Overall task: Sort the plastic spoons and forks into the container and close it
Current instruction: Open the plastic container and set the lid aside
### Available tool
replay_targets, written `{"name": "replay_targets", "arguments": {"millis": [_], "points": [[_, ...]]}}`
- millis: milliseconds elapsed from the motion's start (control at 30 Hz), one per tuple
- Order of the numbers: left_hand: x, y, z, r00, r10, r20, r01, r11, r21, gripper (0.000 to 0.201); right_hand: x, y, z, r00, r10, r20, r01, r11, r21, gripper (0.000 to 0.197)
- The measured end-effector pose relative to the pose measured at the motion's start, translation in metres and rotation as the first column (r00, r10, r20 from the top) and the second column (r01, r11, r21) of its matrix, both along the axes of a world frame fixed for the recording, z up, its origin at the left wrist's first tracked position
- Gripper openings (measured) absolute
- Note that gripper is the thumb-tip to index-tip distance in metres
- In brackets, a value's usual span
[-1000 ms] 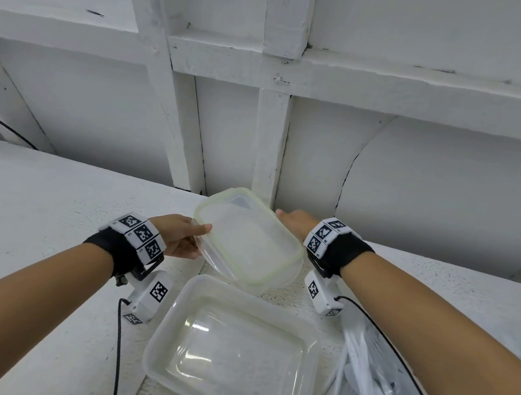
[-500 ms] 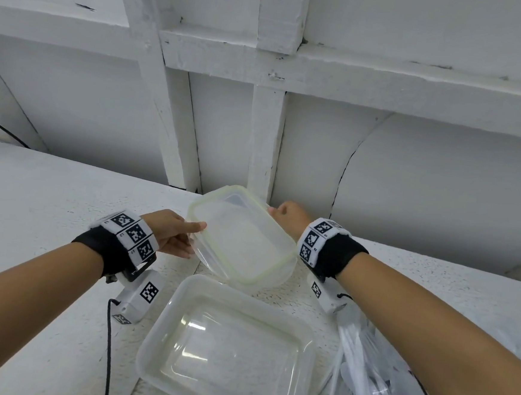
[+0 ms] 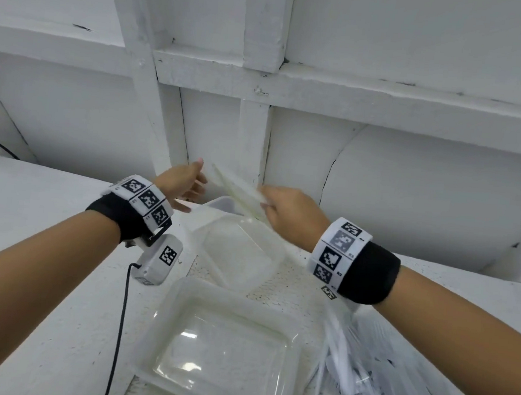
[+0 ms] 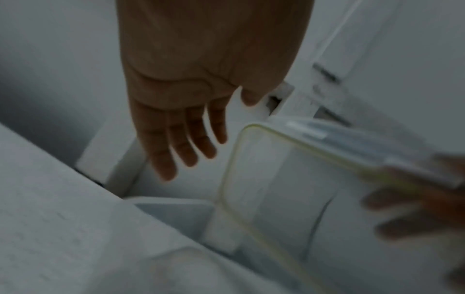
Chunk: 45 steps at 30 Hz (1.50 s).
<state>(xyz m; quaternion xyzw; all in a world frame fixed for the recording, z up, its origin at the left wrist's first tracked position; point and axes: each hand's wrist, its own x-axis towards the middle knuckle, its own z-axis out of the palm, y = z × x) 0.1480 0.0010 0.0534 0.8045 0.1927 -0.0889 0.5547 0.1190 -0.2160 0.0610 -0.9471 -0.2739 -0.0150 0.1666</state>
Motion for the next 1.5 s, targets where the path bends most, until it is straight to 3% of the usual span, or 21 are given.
{"name": "replay_targets", "arguments": {"millis": [67,133,233,400,500,567,667,767,867,1000,1100,1200,1267,1367,1500], "points": [[0.002,0.005,-0.009,0.998,-0.024,-0.058,0.042,0.942,0.333,0.042,0.007,-0.018,0.001,0.997,-0.072,-0.017,0.074,0.988,0.135,0.029],[0.000,0.009,-0.023,0.982,-0.066,-0.179,0.144,0.871,0.470,0.033,0.015,-0.036,-0.001,0.985,-0.147,-0.084,0.164,0.953,0.256,0.032],[-0.002,0.018,-0.048,0.949,-0.083,-0.305,0.201,0.903,0.379,0.018,0.024,-0.059,-0.008,0.953,-0.220,-0.206,0.281,0.897,0.341,0.031],[-0.002,0.026,-0.053,0.979,-0.048,-0.200,0.127,0.906,0.403,0.004,0.024,-0.081,-0.020,0.902,-0.238,-0.359,0.379,0.834,0.400,0.029],[-0.002,0.034,-0.040,0.991,-0.044,-0.129,0.090,0.922,0.377,0.011,0.025,-0.084,-0.030,0.853,-0.221,-0.472,0.431,0.809,0.400,0.025],[-0.004,0.040,-0.028,0.994,-0.019,-0.112,0.052,0.955,0.292,0.011,0.026,-0.079,-0.039,0.772,-0.177,-0.610,0.502,0.758,0.415,0.022],[-0.006,0.041,-0.014,0.995,-0.002,-0.103,0.027,0.971,0.239,0.012,0.025,-0.062,-0.054,0.580,-0.058,-0.813,0.649,0.635,0.418,0.020],[-0.008,0.033,-0.015,0.992,-0.021,-0.123,0.048,0.974,0.223,0.013,0.025,-0.046,-0.065,0.450,-0.013,-0.893,0.743,0.561,0.366,0.023],[-0.006,0.023,-0.028,0.989,-0.019,-0.149,0.054,0.971,0.235,0.014,0.027,-0.038,-0.068,0.381,-0.042,-0.924,0.802,0.512,0.308,0.042],[0.000,0.010,-0.040,0.987,-0.056,-0.154,0.100,0.949,0.298,0.016,0.032,-0.043,-0.071,0.369,-0.115,-0.922,0.788,0.565,0.244,0.056],[0.008,0.004,-0.046,0.986,-0.067,-0.149,0.110,0.946,0.304,0.025,0.036,-0.045,-0.071,0.381,-0.216,-0.899,0.767,0.616,0.177,0.055],[0.014,0.001,-0.052,0.980,-0.080,-0.180,0.129,0.951,0.279,0.017,0.037,-0.049,-0.073,0.374,-0.327,-0.868,0.767,0.636,0.091,0.053],[0.014,0.000,-0.051,0.972,-0.086,-0.217,0.136,0.964,0.228,0.008,0.033,-0.051,-0.074,0.330,-0.345,-0.879,0.757,0.653,0.028,0.056],[0.015,0.001,-0.051,0.959,-0.106,-0.262,0.165,0.963,0.214,0.018,0.022,-0.050,-0.073,0.251,-0.322,-0.913,0.739,0.673,-0.034,0.062],[0.013,0.007,-0.056,0.960,-0.091,-0.266,0.138,0.977,0.163,0.008,0.009,-0.045,-0.068,0.127,-0.224,-0.966,0.768,0.639,-0.047,0.064]]}}
